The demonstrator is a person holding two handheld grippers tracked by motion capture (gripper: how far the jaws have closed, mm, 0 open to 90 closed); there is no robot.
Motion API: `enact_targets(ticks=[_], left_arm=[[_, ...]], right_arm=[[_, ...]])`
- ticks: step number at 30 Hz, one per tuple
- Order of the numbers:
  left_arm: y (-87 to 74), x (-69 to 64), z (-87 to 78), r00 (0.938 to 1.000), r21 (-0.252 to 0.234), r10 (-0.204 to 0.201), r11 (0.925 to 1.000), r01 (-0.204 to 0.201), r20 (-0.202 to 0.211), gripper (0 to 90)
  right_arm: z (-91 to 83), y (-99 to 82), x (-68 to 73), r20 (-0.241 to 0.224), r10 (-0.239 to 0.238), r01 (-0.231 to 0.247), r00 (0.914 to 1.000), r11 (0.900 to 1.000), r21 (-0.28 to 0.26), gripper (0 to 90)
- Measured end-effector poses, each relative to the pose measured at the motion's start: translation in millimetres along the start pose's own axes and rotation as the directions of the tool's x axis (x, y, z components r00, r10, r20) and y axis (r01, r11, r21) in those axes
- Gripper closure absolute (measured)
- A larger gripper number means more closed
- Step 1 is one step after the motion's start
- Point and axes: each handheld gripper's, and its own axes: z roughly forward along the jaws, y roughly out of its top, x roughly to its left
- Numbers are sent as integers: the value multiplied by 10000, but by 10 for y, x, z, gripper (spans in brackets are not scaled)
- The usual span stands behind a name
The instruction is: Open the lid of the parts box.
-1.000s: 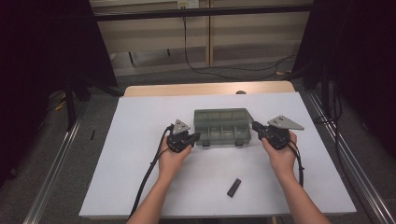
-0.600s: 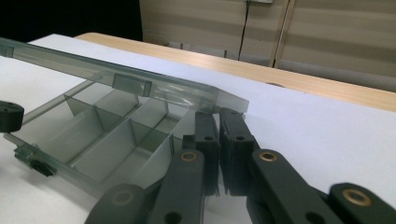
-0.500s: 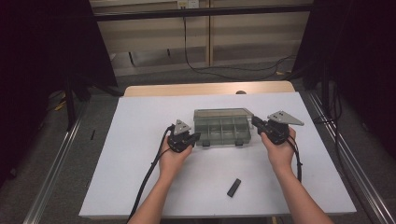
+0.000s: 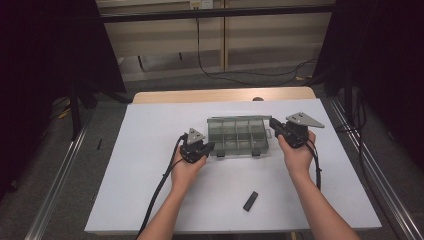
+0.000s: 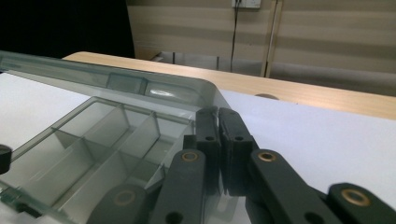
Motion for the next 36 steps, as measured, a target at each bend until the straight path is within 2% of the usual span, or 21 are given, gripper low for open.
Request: enact_targets(ticks=[22, 32, 36], left_arm=[[9, 0, 3, 10000, 84, -64, 9999, 64, 8, 900], [10, 7, 4, 9999, 90, -147, 9999, 147, 49, 900], [15, 3, 10, 9998, 135, -168, 9998, 167, 49, 900]], right_arm=[[139, 158, -9, 433, 232, -233, 9988, 9997, 25, 877], [207, 204, -28, 453, 693, -689, 9966, 9976, -95, 883], [226, 220, -33, 511, 539, -535, 9972, 9985, -86, 886]])
